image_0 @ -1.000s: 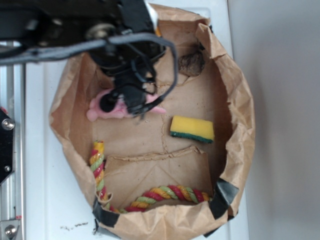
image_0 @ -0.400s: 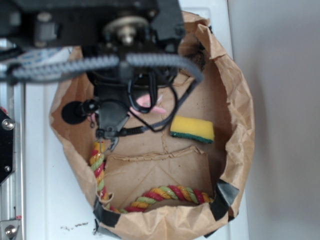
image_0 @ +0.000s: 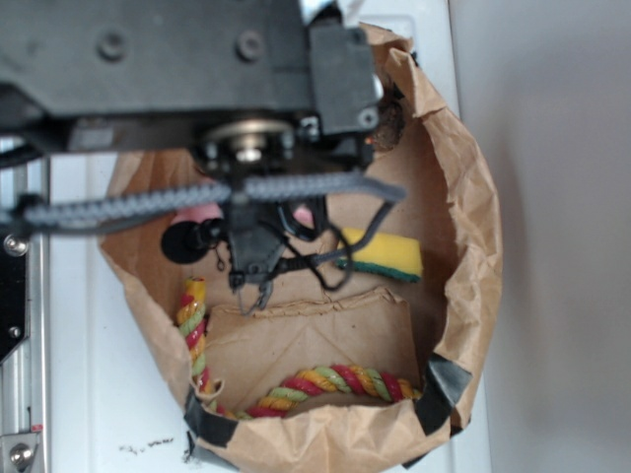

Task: Grab the rock.

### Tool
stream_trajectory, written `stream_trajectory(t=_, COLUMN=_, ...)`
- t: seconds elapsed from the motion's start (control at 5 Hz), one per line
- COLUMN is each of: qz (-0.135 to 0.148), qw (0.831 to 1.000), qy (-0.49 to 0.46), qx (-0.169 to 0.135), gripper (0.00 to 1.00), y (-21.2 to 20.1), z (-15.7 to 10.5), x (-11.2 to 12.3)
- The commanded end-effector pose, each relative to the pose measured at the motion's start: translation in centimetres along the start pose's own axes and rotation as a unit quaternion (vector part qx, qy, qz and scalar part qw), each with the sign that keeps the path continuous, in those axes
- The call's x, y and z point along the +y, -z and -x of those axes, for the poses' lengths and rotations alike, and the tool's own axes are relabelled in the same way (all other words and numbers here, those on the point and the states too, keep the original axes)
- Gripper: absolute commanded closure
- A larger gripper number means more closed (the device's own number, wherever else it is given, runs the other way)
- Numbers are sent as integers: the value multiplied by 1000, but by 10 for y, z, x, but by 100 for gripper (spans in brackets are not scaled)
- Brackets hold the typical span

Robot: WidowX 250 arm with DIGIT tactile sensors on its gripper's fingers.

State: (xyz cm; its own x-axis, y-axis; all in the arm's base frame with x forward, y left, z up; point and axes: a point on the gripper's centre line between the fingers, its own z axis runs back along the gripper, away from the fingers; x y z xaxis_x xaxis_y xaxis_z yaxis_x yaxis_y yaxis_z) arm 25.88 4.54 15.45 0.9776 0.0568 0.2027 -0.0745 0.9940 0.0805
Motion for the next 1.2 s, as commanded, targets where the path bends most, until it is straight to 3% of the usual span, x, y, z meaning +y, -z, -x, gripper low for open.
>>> stream_trajectory(t=0.0, qz=43, qw=978, qy=-192, qx=-74, gripper=0, y=38, z=-15, x=50)
stream_trajectory(t=0.6, qz=26, qw=942, qy=-300, qx=-152, gripper=0, y=89, z=-38, x=56)
stream_trajectory(t=0.8, qz=28, qw=924, qy=-340, qx=-172, gripper=0, y=95, z=-42, x=61)
stream_trajectory(t=1.0, qz=17, qw=896, qy=-397, qx=-196, gripper=0, y=103, z=-53, x=74)
